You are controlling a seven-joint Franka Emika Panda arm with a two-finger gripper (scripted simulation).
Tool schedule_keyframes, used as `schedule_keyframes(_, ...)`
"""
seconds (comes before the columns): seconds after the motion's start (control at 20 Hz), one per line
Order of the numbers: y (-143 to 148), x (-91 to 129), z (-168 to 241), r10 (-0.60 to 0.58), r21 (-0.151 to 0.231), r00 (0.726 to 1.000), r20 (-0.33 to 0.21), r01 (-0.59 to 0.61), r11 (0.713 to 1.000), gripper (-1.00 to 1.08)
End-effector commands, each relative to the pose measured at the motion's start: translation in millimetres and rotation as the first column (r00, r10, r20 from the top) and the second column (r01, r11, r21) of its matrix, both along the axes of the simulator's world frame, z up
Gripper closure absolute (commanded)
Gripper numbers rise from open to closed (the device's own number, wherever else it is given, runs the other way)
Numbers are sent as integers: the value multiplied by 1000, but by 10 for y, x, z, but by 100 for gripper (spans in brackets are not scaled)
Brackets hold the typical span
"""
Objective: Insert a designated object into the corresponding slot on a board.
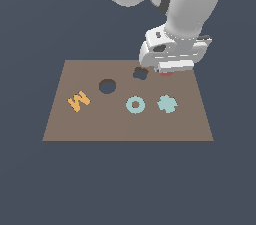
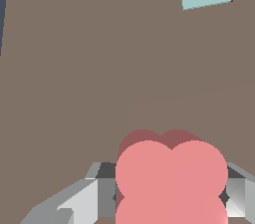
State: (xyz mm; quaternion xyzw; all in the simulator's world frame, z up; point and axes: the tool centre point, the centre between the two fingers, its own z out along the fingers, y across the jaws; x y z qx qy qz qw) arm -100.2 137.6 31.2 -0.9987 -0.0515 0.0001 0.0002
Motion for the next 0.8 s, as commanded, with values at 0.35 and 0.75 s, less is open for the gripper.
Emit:
schedule_keyframes(0.35,-69,-133,14,315,0,949,1,-315,949,108)
schedule_keyframes(0.75,-180,-242,25,603,0,798,1,-603,798,108)
